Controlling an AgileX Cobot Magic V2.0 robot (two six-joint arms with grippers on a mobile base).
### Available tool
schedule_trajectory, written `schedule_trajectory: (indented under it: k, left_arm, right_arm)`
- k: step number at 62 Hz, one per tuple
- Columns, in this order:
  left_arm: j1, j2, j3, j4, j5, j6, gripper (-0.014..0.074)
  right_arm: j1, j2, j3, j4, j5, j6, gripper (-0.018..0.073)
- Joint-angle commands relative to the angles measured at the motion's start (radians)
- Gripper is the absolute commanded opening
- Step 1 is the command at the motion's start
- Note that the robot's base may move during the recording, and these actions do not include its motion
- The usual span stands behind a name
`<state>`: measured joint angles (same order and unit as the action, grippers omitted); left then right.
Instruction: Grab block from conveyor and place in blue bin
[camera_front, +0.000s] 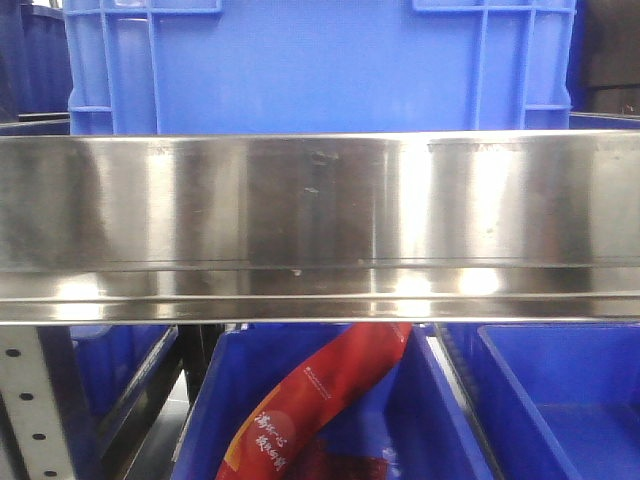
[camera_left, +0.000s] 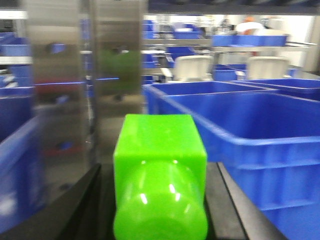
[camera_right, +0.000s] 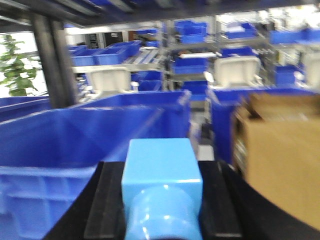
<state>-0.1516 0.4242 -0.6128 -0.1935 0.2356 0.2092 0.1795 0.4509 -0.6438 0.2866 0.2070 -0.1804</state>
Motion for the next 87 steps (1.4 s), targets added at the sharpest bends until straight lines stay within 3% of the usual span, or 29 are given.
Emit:
schedule_trajectory:
  k: [1,36,47,55,60,67,75,82,87]
  left_arm:
    - [-0.058,0.070,-0.055,0.005,-0.024,-0.001,-0.0111]
    - [-0.321,0.623,-0.445,0.005,-0.054,-0.001,-0.0111]
    - [-0.330,0.782,-0.575,-0.079,-0.011,-0.001,-0.0111]
    - [-0.330,0.893,-0.666,-0.082,0.067,-0.001,-0.0107]
    - [-0.330,0.938,-0.695,-0.082,0.087,-0.001,-0.0050]
    - [-0.332,0.966,-0.702,-0.093,0.103,-0.001,0.0153]
    - [-0.332,0.970,-0.702,-0.093,0.143,-0.001,0.0402]
    - [-0.332,0.970,-0.702,-0.093,0.135,-0.001,0.0454]
    - [-0.332,0.970,-0.702,-0.093,0.111,-0.001,0.0432]
  right_arm:
    - [0.051,0.070,-0.072,0.004,-0.009,-0.038,-0.0162]
    - [0.255,0.640,-0.448,0.004,-0.026,-0.038,-0.0162]
    - [0.297,0.750,-0.498,0.004,-0.074,-0.038,-0.0162]
    - [0.305,0.804,-0.505,0.004,-0.116,-0.038,-0.0162]
    - [0.305,0.826,-0.505,0.004,-0.118,-0.038,-0.0150]
    - [0.305,0.840,-0.505,0.006,-0.114,-0.038,0.0008]
    - [0.305,0.842,-0.505,0.009,-0.107,-0.038,0.0355]
    - [0.305,0.842,-0.505,0.009,-0.109,-0.038,0.0525]
    - [0.304,0.842,-0.505,0.009,-0.109,-0.038,0.0532]
